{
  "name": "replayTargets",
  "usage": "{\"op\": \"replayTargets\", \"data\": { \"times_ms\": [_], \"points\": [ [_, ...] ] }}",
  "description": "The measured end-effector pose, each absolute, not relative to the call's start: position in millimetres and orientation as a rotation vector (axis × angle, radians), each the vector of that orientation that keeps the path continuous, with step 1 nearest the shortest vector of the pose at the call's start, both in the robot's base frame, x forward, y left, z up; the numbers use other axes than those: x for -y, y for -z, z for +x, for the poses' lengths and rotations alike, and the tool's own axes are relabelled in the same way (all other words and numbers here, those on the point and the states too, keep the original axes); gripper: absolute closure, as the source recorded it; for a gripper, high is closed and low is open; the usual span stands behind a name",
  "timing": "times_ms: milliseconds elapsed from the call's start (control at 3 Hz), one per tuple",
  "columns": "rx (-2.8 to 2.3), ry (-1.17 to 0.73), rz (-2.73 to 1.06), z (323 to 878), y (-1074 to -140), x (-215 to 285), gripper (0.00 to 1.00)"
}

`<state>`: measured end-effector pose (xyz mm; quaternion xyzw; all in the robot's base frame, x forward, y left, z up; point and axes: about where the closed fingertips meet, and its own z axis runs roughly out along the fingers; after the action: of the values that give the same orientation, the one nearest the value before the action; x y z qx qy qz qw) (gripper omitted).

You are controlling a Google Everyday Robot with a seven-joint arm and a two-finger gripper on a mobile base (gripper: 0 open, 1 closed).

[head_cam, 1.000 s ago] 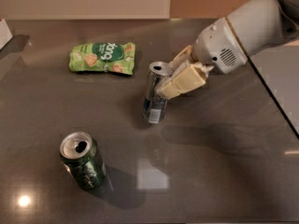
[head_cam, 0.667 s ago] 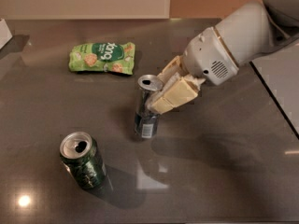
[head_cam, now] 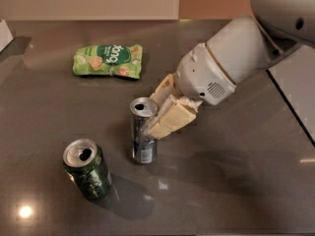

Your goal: Move redbull can near green can

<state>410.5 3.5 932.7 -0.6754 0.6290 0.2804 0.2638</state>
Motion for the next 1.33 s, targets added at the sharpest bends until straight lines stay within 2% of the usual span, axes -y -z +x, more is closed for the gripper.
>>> {"op": "replayTargets", "data": {
  "times_ms": [333, 1333],
  "points": [
    [-1.674, -0.745, -1.868, 403.2, -928.7, -11.4, 0.84],
    [-1.627, -0.72, -1.928, 387.9, -919.5, -27.5, 0.14]
  ]
}}
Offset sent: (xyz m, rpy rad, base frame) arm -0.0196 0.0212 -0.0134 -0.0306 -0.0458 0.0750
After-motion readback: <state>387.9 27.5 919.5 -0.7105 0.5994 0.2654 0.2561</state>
